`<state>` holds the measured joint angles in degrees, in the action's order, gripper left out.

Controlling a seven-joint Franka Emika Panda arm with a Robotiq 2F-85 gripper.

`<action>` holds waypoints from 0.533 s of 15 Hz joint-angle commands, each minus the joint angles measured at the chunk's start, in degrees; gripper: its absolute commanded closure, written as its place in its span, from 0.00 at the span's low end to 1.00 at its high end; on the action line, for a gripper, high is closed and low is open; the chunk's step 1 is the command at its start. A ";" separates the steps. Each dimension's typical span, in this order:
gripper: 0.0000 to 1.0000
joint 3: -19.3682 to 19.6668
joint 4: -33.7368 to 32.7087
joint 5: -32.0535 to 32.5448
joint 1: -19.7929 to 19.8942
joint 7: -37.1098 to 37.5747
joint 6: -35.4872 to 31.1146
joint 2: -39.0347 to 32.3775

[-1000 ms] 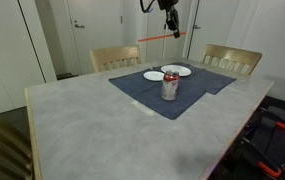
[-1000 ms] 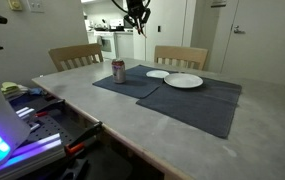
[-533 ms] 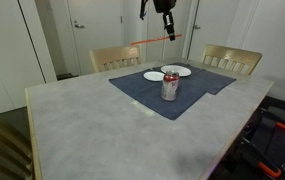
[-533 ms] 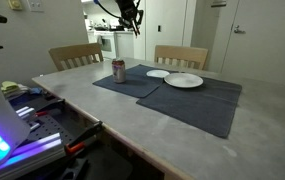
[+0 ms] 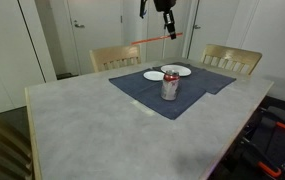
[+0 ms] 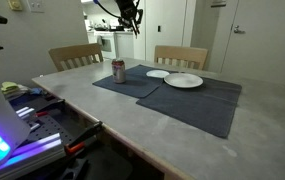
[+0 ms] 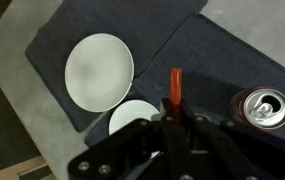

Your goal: Take the straw from the white plate and put it in the can

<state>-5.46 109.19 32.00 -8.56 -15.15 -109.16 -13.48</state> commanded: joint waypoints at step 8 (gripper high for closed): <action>0.98 -4.33 -10.60 6.66 -4.49 -8.64 23.58 -0.49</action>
<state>-8.55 101.87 36.99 -12.75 -19.40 -89.34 -12.58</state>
